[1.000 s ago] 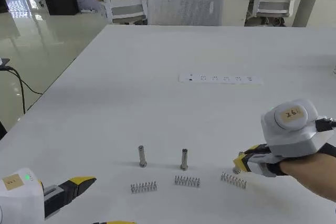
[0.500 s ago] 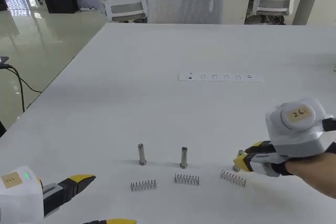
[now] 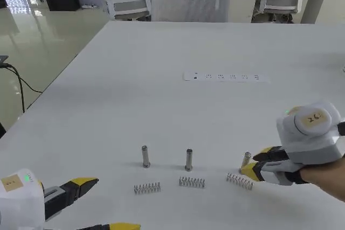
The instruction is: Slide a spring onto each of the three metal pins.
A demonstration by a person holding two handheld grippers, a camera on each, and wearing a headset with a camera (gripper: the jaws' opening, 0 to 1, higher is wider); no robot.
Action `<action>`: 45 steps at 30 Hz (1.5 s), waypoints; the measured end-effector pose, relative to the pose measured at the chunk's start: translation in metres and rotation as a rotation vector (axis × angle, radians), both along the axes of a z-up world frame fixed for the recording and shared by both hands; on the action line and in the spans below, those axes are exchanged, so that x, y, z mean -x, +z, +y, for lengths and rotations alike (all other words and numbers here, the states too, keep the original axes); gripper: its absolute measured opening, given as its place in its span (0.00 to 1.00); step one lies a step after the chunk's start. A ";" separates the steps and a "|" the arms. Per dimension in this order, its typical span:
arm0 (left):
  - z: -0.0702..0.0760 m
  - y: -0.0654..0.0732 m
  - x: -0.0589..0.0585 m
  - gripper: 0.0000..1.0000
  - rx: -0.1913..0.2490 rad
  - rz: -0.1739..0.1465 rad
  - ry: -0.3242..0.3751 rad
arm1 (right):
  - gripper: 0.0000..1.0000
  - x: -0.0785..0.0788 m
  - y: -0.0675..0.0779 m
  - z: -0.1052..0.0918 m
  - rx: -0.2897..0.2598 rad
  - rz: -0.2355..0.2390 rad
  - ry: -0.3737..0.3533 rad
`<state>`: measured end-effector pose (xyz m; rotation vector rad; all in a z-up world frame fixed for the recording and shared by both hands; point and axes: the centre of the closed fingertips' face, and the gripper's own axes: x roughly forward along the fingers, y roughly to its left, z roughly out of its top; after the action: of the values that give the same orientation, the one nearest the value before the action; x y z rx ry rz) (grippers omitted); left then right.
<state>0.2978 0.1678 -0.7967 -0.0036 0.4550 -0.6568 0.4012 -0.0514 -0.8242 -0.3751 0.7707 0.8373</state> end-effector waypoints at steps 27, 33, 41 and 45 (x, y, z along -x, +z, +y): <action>-0.001 0.001 -0.001 0.73 -0.001 0.002 0.002 | 0.16 0.016 -0.031 0.002 0.080 0.082 0.096; -0.001 0.000 -0.001 0.73 -0.001 0.004 -0.002 | 0.15 0.018 -0.035 0.002 0.095 0.088 0.108; 0.000 0.000 -0.001 0.73 0.001 0.005 -0.003 | 0.11 0.018 -0.040 0.001 0.131 0.078 0.135; 0.000 0.000 -0.001 0.72 0.002 0.004 -0.004 | 0.09 0.019 -0.040 0.001 0.131 0.079 0.138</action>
<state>0.2984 0.1674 -0.7970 -0.0058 0.4582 -0.6610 0.3824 -0.0503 -0.8647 -0.5188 0.8829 0.9378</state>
